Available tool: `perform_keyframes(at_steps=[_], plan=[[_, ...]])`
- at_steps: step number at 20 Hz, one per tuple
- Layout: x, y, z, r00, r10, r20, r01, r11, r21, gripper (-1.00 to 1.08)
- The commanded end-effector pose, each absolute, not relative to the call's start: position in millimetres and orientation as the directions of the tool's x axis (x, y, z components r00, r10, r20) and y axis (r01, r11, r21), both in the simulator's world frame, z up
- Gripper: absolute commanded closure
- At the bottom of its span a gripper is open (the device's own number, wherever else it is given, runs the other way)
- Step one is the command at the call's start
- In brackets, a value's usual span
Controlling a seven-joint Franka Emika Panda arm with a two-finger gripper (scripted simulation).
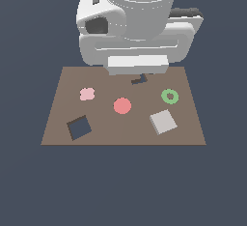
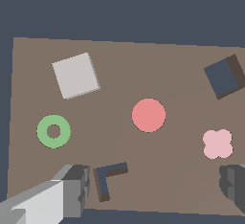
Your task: Insert a designated object into the corresponding slot on a board.
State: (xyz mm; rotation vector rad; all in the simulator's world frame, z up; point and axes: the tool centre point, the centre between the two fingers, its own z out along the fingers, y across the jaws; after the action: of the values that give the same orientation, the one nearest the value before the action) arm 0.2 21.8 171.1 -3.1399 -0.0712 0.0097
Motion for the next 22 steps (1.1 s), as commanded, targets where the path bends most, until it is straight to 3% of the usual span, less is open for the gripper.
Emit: perform_keyframes(at_steps=[1, 11, 22], plan=[[0.2, 21.8, 171.1, 0.999, 0.045, -0.006, 0.045, -0.999, -0.001, -0.92], [14.2, 35.1, 152.2, 0.996, 0.092, -0.005, 0.092, -0.996, -0.002, -0.92], [55.3, 82.1, 92.8, 0.971, 0.238, -0.002, 0.238, -0.971, -0.002, -0.92]])
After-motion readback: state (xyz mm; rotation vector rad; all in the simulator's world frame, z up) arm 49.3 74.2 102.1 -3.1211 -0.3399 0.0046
